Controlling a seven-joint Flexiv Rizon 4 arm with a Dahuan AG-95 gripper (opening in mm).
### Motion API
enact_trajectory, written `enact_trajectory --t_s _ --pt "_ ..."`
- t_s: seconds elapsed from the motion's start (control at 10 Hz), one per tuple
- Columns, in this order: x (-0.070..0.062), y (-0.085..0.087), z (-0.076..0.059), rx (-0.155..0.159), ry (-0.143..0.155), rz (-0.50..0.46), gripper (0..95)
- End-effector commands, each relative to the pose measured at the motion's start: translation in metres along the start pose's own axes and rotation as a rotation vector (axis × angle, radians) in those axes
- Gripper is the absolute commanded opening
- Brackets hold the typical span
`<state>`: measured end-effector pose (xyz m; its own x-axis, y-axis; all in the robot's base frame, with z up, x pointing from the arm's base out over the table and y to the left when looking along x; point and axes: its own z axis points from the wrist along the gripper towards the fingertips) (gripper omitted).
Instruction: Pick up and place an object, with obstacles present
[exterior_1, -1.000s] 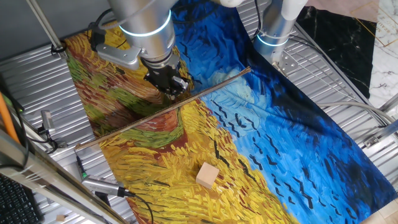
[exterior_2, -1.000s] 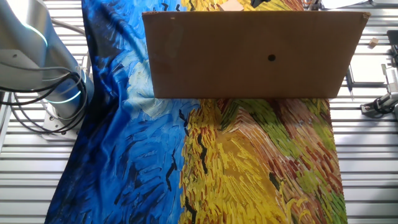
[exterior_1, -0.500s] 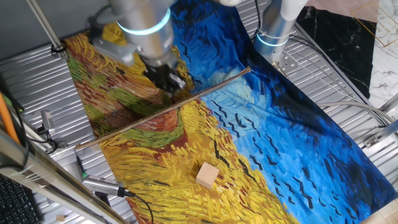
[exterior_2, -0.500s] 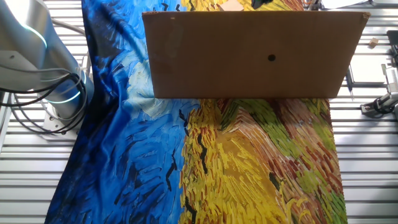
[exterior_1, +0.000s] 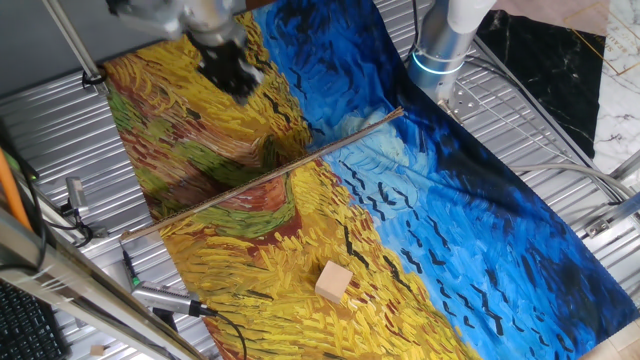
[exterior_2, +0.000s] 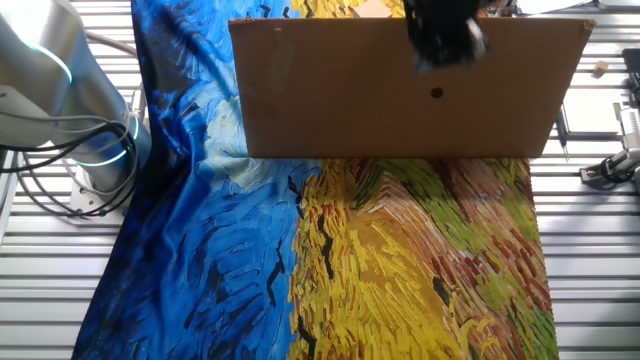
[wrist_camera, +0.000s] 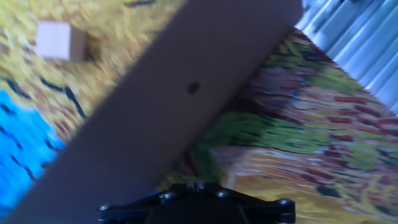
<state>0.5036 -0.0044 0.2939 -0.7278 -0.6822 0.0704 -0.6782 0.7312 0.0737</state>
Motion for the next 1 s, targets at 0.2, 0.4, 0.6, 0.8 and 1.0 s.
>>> enact_trajectory --t_s 0.2,0.4,0.6,0.8,1.0 --pt "0.012 -0.011 0.006 0.013 -0.005 -0.021 0.0" --pt "0.012 -0.011 0.006 0.029 -0.03 0.02 0.0" --pt "0.012 -0.011 0.006 0.036 -0.027 0.086 0.0" --pt "0.011 -0.009 0.007 0.031 -0.026 0.161 0.0" --pt "0.011 -0.011 0.013 0.026 -0.031 0.162 0.0"
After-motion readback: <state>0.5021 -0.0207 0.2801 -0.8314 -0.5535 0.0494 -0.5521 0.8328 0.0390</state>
